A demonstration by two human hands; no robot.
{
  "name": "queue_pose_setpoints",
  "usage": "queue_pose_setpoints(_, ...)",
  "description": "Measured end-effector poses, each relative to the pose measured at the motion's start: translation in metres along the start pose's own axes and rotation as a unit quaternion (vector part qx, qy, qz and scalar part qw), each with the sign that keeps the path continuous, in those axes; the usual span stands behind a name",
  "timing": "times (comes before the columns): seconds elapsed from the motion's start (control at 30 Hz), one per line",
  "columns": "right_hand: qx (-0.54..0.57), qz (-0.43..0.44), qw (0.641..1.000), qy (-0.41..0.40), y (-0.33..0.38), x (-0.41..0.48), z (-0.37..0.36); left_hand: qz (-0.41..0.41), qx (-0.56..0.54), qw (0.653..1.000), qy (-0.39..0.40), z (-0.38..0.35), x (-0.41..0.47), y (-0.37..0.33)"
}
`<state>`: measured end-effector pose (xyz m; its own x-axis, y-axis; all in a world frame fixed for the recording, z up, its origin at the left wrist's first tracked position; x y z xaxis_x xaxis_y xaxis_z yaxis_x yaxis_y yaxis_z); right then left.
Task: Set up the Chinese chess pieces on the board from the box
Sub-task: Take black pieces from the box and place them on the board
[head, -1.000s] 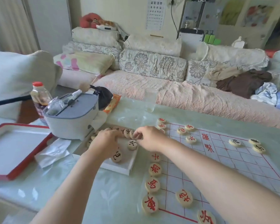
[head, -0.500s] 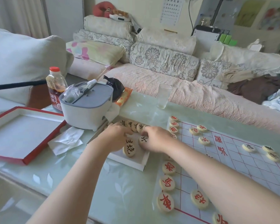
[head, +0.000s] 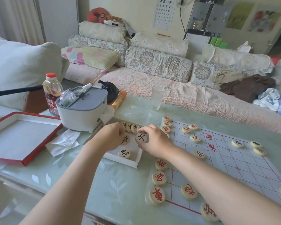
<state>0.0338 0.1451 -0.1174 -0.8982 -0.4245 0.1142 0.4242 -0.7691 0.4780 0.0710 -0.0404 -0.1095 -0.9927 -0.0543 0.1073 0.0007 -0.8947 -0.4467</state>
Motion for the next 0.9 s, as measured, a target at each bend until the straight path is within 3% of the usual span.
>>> queue_pose_setpoints(0.17,-0.001,-0.029,1.000,-0.010,-0.013,-0.024,0.022,-0.051,-0.086,0.994,-0.050,0.001,-0.002,-0.048)
queue_pose_setpoints(0.5,-0.027,-0.135,0.989,-0.050,-0.110,-0.116,0.098,-0.103,-0.182,0.978,0.024,-0.055,-0.005,-0.174)
queue_pose_setpoints(0.9,0.034,-0.283,0.950,-0.124,-0.253,-0.209,0.176,-0.185,-0.149,0.960,0.150,-0.143,-0.016,-0.306)
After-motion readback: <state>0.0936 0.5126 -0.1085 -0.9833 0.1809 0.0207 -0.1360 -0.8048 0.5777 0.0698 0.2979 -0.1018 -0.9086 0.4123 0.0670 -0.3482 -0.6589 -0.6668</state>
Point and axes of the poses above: each hand's wrist, its own x-axis towards the middle knuckle, its own z-axis out of the back of the hand, y = z × x, the point moved 3 cm from there along x, towards the middle knuckle, and after that the axes turned 3 degrees about -z, right-handed, at the moved point
